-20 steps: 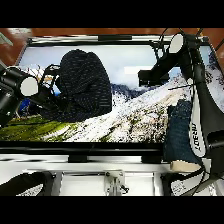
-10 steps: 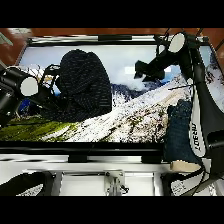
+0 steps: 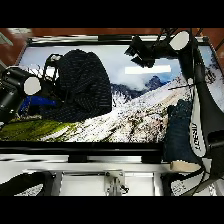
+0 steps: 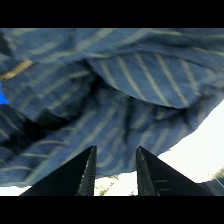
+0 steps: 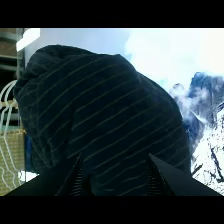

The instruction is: Fold the shirts.

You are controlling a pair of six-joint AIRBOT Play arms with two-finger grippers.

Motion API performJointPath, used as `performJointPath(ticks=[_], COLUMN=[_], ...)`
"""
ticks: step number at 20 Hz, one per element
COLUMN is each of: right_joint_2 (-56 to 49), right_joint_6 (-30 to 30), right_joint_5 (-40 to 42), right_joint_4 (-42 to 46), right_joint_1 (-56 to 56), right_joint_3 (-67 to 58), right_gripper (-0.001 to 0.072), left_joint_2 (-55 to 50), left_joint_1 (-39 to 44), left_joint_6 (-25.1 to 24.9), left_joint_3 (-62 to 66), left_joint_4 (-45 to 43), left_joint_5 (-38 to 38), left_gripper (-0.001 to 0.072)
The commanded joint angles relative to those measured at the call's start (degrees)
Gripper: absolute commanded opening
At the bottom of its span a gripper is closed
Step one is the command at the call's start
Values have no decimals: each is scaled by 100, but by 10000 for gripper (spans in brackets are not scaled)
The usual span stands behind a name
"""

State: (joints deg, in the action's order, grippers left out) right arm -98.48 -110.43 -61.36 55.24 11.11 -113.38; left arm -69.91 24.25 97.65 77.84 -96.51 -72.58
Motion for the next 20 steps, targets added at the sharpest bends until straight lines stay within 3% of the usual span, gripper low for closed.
performJointPath(ticks=[1, 2, 4, 5, 6, 13, 16, 17, 18, 19, 20], right_joint_2=[0, 0, 0, 0, 0, -15, -17, -26, -33, -35, -33], right_joint_6=[271, 269, 269, 269, 273, 981, 1213, 1211, 1209, 1169, 1086], right_joint_5=[-127, -170, -236, -269, -343, -2387, -2594, -2487, -2347, -2192, -2055], right_joint_4=[109, 164, 188, 186, 186, 852, 1198, 1252, 1290, 1292, 1235], right_joint_1=[-76, -83, -101, -101, -101, -90, -90, -94, -96, -96, -96], right_joint_3=[-4, -4, -4, -4, -4, -4, -4, -4, -4, -4, -7], right_gripper=[515, 515, 515, 515, 515, 515, 515, 516, 516, 515, 515], left_joint_2=[-48, -74, -179, -280, -400, -1620, -1873, -1939, -1980, -1976, -1937], left_joint_1=[-247, -354, -568, -671, -780, -1215, -1213, -1211, -1211, -1211, -1209], left_joint_6=[-243, -243, -243, -245, -238, -243, -243, -236, -238, -247, -245], left_joint_3=[-9, -9, -9, -7, -7, -4, 13, 76, 177, 295, 503], left_joint_4=[-149, -149, -149, -144, -144, 420, 734, 990, 1268, 1438, 1528], left_joint_5=[168, 225, 525, 778, 1019, 2024, 2623, 2728, 2743, 2734, 2632], left_gripper=[321, 350, 599, 626, 720, 720, 714, 643, 276, 65, 61])
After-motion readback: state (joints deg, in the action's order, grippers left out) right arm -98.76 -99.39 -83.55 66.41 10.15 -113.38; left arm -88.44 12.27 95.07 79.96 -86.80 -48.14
